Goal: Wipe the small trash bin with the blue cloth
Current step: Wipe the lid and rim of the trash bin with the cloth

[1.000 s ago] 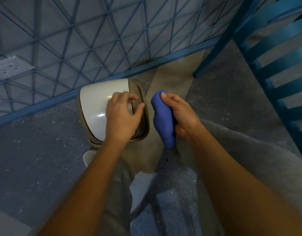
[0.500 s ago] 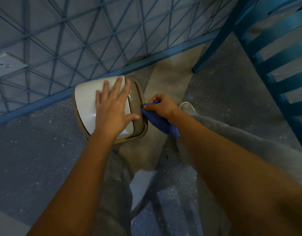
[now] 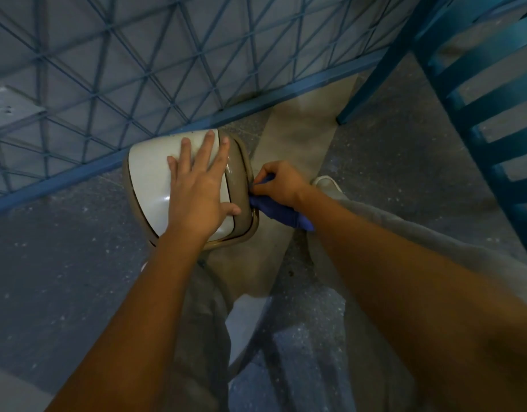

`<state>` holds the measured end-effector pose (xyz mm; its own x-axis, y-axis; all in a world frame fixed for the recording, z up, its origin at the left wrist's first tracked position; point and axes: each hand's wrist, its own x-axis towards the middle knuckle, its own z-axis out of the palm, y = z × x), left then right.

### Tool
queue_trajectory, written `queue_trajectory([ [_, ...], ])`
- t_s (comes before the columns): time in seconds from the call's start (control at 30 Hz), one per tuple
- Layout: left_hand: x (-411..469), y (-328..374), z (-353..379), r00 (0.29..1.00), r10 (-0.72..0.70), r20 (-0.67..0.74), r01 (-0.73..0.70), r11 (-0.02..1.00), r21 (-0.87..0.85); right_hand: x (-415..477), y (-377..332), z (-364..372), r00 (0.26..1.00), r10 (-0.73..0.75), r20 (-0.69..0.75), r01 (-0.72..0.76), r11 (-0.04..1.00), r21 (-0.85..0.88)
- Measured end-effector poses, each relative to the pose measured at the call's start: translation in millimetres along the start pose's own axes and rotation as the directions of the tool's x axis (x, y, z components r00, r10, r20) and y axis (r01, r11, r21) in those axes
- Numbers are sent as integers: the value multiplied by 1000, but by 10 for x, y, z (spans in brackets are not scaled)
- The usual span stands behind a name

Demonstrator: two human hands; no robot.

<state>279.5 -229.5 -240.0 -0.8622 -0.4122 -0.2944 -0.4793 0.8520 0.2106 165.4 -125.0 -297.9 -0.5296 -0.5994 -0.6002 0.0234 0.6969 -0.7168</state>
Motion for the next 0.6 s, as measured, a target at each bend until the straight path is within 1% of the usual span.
queue_trajectory([
  [0.07,2,1,3,1000,3,0,-3,1000,7,-3,-9,-24,1000,-5,22,5,1000,-22],
  [0.13,2,2,4,1000,4,2,-4,1000,18,17,-55,-46,1000,-12,7,12,1000,-24],
  [0.2,-1,2,5,1000,11,0,-11,1000,18,46,-85,-41,999,-7,-50,9,999,40],
  [0.27,-1,-7,3,1000,16,-8,-16,1000,9,69,-66,-15,995,35,-98,-24,993,112],
  [0.3,-1,-10,-1,1000,17,-10,-17,1000,5,78,-42,-4,992,70,-107,-53,986,160],
  [0.37,-1,-13,-6,1000,18,-4,-18,1000,4,74,-4,1,978,180,-102,-137,932,336],
  [0.43,1,-11,-14,1000,16,2,-16,1000,7,82,-15,-23,947,311,-81,-220,811,542],
  [0.47,2,-7,-15,1000,16,2,-16,1000,6,94,-34,-39,935,344,-84,-229,769,597],
  [0.53,1,-7,-15,1000,18,1,-18,1000,3,121,-88,-46,943,311,-116,-188,789,585],
  [0.6,1,-13,-11,1000,21,-4,-21,1000,0,86,-146,-22,969,231,-86,-156,845,511],
])
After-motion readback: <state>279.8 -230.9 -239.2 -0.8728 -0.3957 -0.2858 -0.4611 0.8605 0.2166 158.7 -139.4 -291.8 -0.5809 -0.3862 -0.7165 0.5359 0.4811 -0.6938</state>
